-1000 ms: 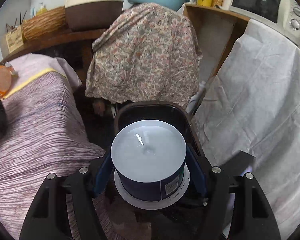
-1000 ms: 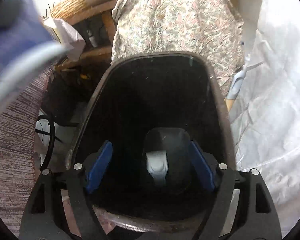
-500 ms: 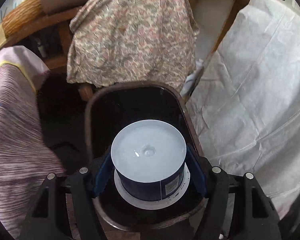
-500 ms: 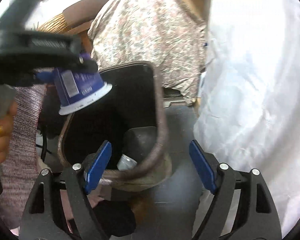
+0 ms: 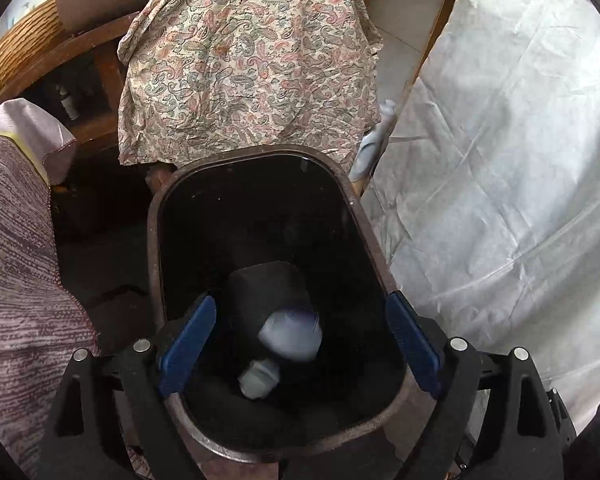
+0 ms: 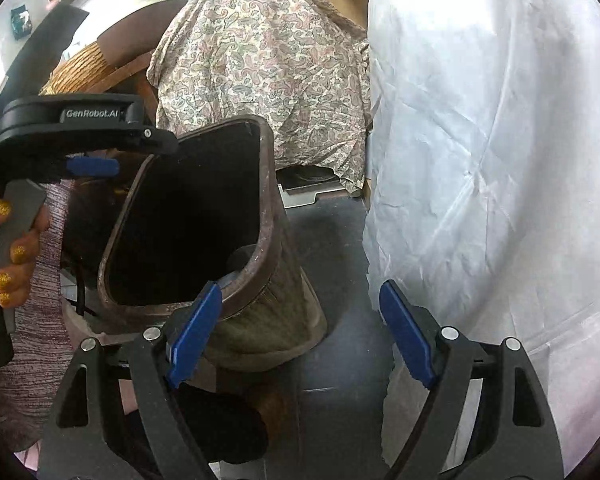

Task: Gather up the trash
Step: 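Open the left gripper over the bin to drop the yogurt cup, then grasp the red paper coffee cup with black lid using the left gripper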

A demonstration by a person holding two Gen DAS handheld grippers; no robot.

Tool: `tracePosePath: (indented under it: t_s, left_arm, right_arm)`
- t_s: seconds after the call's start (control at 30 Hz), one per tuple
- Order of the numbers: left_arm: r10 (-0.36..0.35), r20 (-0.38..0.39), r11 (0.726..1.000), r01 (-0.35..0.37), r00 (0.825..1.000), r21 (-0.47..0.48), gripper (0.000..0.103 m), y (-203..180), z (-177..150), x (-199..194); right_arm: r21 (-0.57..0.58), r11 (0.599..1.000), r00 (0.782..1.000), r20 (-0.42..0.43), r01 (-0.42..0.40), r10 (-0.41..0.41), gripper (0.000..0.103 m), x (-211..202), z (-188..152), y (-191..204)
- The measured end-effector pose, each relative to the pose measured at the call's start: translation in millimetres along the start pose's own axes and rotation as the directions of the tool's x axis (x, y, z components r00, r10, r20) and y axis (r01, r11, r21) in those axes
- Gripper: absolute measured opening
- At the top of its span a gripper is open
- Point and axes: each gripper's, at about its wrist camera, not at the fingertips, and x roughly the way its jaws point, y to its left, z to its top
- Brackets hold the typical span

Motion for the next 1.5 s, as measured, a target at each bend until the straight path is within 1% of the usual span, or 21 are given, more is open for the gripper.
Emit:
tracePosePath:
  t_s: [0.1, 0.2, 0.3, 0.43, 0.5, 0.57, 0.67, 0.8, 0.93, 1.0, 1.07, 1.17, 1.23, 1.33, 1.4, 1.47, 1.5]
  left_arm:
    - [-0.016, 0.013, 1.000, 0.015, 1.000, 0.015, 0.090, -5.4, -1.7, -13.4]
    - [-0.039, 0.037, 0.998, 0.037, 0.999, 0.048, 0.091, -11.9, -4.1, -33.7]
    - [-0.044, 0.072, 0.994, 0.036, 0.996, 0.098, 0.094, -17.1, -5.9, -60.4]
    - [-0.052, 0.133, 0.982, 0.027, 0.990, 0.187, 0.098, -13.9, -7.9, -104.3]
    - [-0.045, 0.165, 0.976, 0.008, 0.985, 0.218, 0.098, -5.7, -12.2, -125.7]
    - [-0.040, 0.189, 0.973, -0.004, 0.981, 0.230, 0.098, 4.2, -17.0, -143.4]
    - [-0.025, 0.218, 0.975, -0.024, 0.976, 0.223, 0.098, 24.9, -28.1, -165.8]
    - [0.007, 0.235, 0.977, -0.056, 0.972, 0.205, 0.098, 55.2, -41.3, -187.4]
    - [0.036, 0.211, 0.969, -0.086, 0.977, 0.230, 0.098, 82.1, -52.1, -202.4]
    - [0.076, 0.204, 0.961, -0.126, 0.976, 0.246, 0.098, 100.1, -53.4, -209.3]
    - [0.131, 0.215, 0.955, -0.181, 0.968, 0.236, 0.098, 121.2, -52.5, -217.5]
    - [0.189, 0.240, 0.946, -0.242, 0.952, 0.217, 0.098, 151.8, -47.7, -231.7]
    - [0.198, 0.232, 0.943, -0.250, 0.952, 0.219, 0.098, 166.6, -43.6, -235.7]
    - [0.210, 0.155, 0.936, -0.244, 0.965, 0.252, 0.098, 189.5, -32.7, -226.4]
    - [0.225, 0.111, 0.929, -0.247, 0.968, 0.274, 0.098, 198.0, -29.2, -217.4]
    - [0.220, 0.056, 0.931, -0.227, 0.974, 0.287, 0.098, 208.5, -26.0, -207.0]
    - [0.226, 0.033, 0.930, -0.226, 0.974, 0.292, 0.098, 213.3, -24.9, -203.2]
  right_arm:
    - [-0.005, 1.000, 1.000, 0.015, -0.007, 0.007, 0.081, -6.1, 5.9, 4.0]
    - [-0.013, 1.000, 0.999, 0.030, -0.014, 0.015, 0.081, -13.1, 10.8, 6.2]
    - [-0.018, 1.000, 0.999, 0.043, -0.016, 0.017, 0.086, -19.2, 12.3, 8.8]
    - [-0.022, 0.999, 0.998, 0.043, -0.038, 0.039, 0.086, -24.2, 15.6, 14.4]
    - [-0.033, 0.998, 0.998, 0.042, -0.049, 0.050, 0.086, -26.8, 16.8, 20.0]
    - [-0.042, 0.997, 0.997, 0.043, -0.065, 0.066, 0.086, -29.8, 17.8, 26.6]
    - [-0.053, 0.994, 0.994, 0.044, -0.098, 0.101, 0.086, -34.3, 20.7, 38.0]
    - [-0.084, 0.987, 0.988, 0.049, -0.140, 0.144, 0.087, -42.9, 26.1, 57.7]
    - [-0.119, 0.975, 0.980, 0.044, -0.189, 0.196, 0.088, -50.2, 31.0, 78.7]
    - [-0.145, 0.966, 0.974, 0.040, -0.214, 0.222, 0.089, -53.7, 33.4, 92.5]
    - [-0.161, 0.959, 0.970, 0.036, -0.234, 0.242, 0.089, -56.0, 35.0, 102.0]
    - [-0.181, 0.951, 0.965, 0.036, -0.249, 0.259, 0.089, -59.8, 35.7, 113.8]
    - [-0.188, 0.947, 0.962, 0.028, -0.262, 0.272, 0.089, -60.1, 36.9, 120.1]
    - [-0.191, 0.940, 0.957, 0.012, -0.283, 0.291, 0.089, -59.3, 36.9, 126.9]
    - [-0.193, 0.937, 0.955, 0.004, -0.292, 0.298, 0.089, -59.0, 37.1, 130.9]
    - [-0.202, 0.935, 0.955, 0.000, -0.292, 0.298, 0.089, -59.6, 37.4, 134.7]
    - [-0.206, 0.934, 0.955, -0.001, -0.292, 0.298, 0.089, -60.4, 37.1, 135.7]
